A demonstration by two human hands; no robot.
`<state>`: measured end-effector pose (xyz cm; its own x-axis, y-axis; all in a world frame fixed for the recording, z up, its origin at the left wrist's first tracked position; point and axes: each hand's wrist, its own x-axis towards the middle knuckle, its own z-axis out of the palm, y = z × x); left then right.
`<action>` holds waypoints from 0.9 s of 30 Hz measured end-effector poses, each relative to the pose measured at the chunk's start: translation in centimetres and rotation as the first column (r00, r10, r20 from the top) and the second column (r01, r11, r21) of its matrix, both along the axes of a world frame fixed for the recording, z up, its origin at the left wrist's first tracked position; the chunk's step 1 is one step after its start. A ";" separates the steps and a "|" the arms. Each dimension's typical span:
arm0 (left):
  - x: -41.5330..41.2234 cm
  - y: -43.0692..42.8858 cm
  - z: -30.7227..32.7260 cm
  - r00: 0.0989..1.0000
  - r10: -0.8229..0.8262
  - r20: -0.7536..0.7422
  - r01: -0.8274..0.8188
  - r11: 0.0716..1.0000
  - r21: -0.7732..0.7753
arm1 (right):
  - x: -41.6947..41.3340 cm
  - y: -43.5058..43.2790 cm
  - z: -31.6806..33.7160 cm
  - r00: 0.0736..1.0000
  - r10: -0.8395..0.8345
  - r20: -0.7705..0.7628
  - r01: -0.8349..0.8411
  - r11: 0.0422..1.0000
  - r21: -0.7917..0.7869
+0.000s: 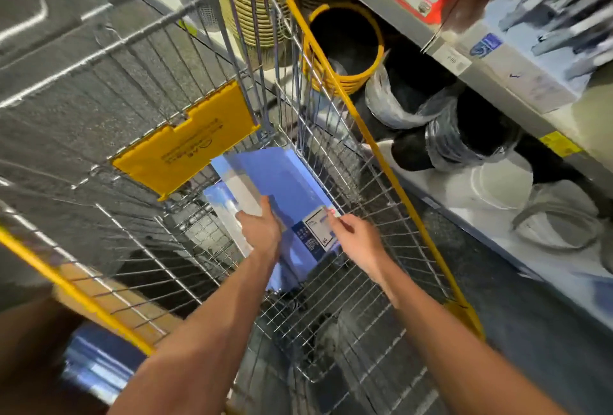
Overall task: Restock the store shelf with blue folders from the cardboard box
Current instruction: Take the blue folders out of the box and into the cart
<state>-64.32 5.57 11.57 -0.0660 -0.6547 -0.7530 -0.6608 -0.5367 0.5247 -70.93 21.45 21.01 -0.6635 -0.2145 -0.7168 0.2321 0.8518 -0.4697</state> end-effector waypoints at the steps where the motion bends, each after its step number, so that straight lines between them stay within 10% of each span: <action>1: -0.2 -0.1 -0.7 0.999 -0.028 0.018 0.028 1.000 0.007 | 0.0 -0.1 -0.4 1.000 -0.025 0.005 0.025 1.000 -0.001; 13: 2.3 -4.0 0.0 0.824 -0.558 0.103 0.558 0.829 0.025 | 0.0 -1.5 -0.8 0.999 0.006 0.036 -0.005 1.000 -0.031; 27: 8.4 2.8 15.4 0.799 -0.554 -0.233 0.449 0.808 -0.383 | 4.3 -0.9 8.2 0.967 0.202 -0.155 -0.241 0.925 -0.293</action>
